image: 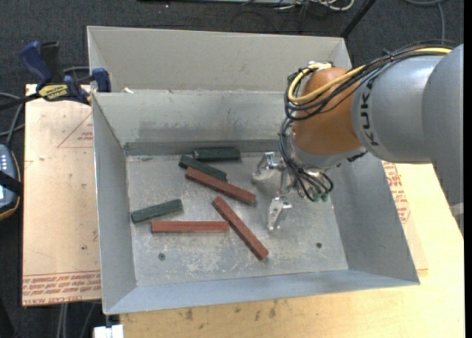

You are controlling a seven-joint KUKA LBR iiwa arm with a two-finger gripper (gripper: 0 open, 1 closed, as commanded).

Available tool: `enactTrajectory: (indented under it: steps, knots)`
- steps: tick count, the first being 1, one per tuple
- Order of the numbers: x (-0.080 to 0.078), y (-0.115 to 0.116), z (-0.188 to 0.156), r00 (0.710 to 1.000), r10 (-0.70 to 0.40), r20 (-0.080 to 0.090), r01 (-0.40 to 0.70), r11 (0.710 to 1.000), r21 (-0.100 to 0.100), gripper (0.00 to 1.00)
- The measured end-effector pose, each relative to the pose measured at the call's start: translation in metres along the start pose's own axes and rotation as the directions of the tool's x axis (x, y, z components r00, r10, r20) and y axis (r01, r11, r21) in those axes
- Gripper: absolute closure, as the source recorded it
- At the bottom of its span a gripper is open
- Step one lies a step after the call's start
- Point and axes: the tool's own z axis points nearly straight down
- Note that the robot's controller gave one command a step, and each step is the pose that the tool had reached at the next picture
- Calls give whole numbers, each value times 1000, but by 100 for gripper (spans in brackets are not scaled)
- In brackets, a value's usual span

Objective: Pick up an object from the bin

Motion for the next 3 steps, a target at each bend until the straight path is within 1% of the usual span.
enactTrajectory:
  steps: [1,2,3]
  knots:
    - [-24,23,3,932,362,2,-362,932,5,100]
    - [-31,33,5,921,389,15,-389,921,-4,0]
    - [-32,34,3,921,389,15,-389,921,-5,100]
